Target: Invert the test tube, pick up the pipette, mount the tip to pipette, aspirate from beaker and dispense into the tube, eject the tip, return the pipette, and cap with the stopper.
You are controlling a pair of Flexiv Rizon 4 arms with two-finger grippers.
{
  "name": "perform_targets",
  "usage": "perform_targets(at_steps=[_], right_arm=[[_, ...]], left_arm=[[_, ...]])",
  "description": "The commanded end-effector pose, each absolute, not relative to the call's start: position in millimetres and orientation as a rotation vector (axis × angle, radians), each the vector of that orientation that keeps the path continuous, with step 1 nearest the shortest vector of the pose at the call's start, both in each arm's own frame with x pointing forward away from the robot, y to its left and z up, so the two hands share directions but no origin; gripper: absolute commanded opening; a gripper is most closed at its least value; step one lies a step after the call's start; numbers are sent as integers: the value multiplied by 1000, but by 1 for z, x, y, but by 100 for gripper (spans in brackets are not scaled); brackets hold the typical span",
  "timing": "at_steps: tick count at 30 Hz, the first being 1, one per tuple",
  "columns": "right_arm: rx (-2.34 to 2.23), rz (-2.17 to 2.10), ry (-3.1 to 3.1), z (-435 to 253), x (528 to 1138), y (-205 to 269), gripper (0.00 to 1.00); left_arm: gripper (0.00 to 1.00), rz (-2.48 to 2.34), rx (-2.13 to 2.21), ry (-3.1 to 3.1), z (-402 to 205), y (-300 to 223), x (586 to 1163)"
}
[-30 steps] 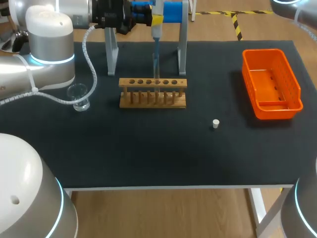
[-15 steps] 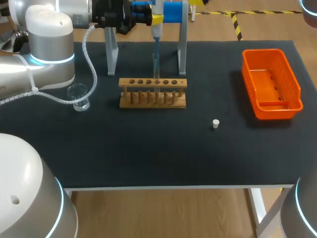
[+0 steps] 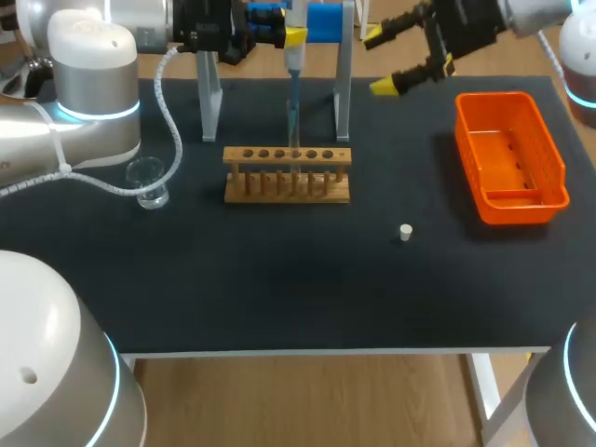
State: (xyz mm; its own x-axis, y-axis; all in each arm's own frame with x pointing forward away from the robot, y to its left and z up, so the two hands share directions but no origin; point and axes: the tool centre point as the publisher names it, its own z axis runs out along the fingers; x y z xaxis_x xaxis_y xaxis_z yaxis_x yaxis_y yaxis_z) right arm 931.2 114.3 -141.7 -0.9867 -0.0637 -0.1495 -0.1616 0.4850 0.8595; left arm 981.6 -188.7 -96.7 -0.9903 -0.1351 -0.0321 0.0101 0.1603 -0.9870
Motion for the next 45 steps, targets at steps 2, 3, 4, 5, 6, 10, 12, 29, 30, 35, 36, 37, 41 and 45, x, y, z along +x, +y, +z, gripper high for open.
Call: perform_targets(at_steps=[2,3,4,5,6,10,12,29,30,35,36,37,41,45], right_arm=[[-217,1553,2620,-181,947,118,100],[-214,1553,2621,-187,949,118,100],[-211,1552,2625,-193,950,119,100],[-210,1548,2627,-197,951,120,100],[-200,1553,2630,-203,952,123,100],[-184,1548,2647,-220,950,134,100],[-175,1568,2657,-228,948,141,100],[-196,1548,2685,-270,953,182,100],[-195,1546,2686,-271,955,183,100],[-196,1539,2690,-274,964,190,100],[-197,1538,2690,-275,966,192,100],[-198,1536,2690,-275,968,193,100],[-196,1528,2688,-278,975,200,100],[-193,1530,2687,-281,979,206,100]], left_arm=[[0,-1961,-123,2306,-96,-188,982],[0,-1961,-123,2306,-96,-188,982],[0,-1961,-123,2306,-96,-188,982],[0,-1961,-123,2306,-96,-188,982],[0,-1961,-123,2306,-96,-188,982],[0,-1961,-123,2306,-96,-188,982],[0,-1961,-123,2306,-96,-188,982],[0,-1961,-123,2306,-96,-188,982],[0,-1961,-123,2306,-96,-188,982],[0,-1961,-123,2306,-96,-188,982],[0,-1961,-123,2306,-96,-188,982],[0,-1961,-123,2306,-96,-188,982],[0,-1961,-123,2306,-96,-188,982],[0,-1961,-123,2306,-96,-188,982]])
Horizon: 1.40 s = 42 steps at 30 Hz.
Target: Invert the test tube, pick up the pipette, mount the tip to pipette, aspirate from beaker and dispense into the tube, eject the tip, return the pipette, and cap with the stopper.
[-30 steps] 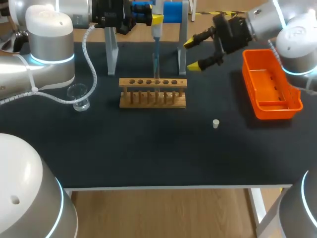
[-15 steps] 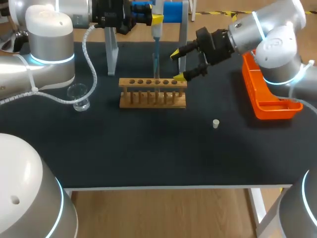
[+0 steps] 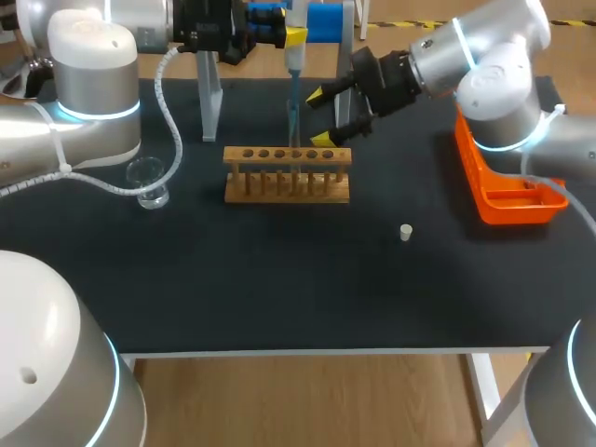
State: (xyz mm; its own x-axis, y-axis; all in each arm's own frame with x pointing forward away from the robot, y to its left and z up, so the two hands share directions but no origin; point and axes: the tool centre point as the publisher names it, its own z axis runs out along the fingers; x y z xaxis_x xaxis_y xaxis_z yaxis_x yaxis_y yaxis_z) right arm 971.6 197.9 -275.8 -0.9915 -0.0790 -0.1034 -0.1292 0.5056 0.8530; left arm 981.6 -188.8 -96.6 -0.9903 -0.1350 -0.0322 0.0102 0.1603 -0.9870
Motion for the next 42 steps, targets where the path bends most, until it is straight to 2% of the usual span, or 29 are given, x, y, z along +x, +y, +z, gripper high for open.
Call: perform_targets(at_steps=[1,25,42], right_arm=[[-195,1530,2688,-282,980,208,100],[-211,1500,2705,-299,980,233,100],[-187,1497,2716,-300,978,234,100]], left_arm=[[0,-1961,-123,2306,-96,-188,982],[0,-1961,-123,2306,-96,-188,982],[0,-1961,-123,2306,-96,-188,982]])
